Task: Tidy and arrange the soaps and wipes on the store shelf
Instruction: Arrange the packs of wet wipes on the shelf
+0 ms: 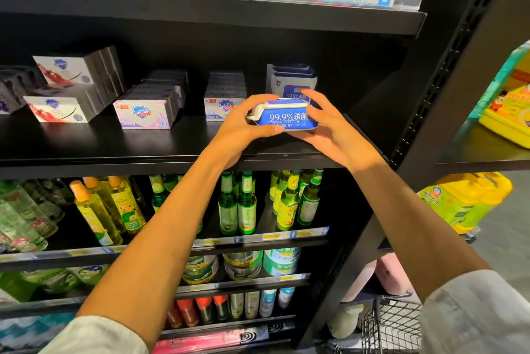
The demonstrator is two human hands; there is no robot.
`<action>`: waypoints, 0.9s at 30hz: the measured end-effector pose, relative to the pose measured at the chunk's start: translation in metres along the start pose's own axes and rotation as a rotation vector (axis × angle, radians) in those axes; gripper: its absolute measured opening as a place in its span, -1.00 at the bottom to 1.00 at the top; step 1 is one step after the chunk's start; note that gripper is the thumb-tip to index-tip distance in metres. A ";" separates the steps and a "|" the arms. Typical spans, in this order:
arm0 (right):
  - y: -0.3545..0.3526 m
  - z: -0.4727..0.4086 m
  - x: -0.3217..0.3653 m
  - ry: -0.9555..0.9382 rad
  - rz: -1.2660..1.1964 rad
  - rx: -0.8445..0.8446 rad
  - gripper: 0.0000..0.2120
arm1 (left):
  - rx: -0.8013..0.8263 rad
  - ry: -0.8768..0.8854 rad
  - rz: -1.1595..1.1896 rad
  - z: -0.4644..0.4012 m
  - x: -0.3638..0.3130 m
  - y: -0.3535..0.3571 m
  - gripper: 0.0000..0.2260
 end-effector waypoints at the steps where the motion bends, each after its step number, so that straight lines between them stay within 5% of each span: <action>1: 0.000 0.000 -0.001 -0.006 0.018 0.002 -0.43 | -0.007 -0.008 0.015 0.000 0.001 -0.001 -0.48; 8: 0.000 0.000 -0.002 -0.068 0.149 0.083 -0.25 | -0.022 -0.051 0.099 -0.003 0.002 -0.002 -0.49; 15: 0.002 0.005 -0.001 -0.156 0.221 -0.023 -0.50 | 0.059 -0.073 0.079 -0.003 0.000 0.000 -0.52; 22: 0.002 0.007 0.002 -0.142 0.164 -0.008 -0.54 | 0.085 -0.035 0.024 -0.001 -0.004 0.002 -0.34; 27: 0.005 0.006 0.002 -0.097 0.167 -0.069 -0.57 | 0.036 -0.044 0.021 0.000 -0.001 0.001 -0.43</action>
Point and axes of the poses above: each hand's wrist, its own z-axis away from the middle knuckle, its own y-axis out of the palm, x = y × z, the point moved 1 cm from there along -z, towards the middle knuckle, and after that the axes turned 10 degrees about -z, right-handed, at the moved point
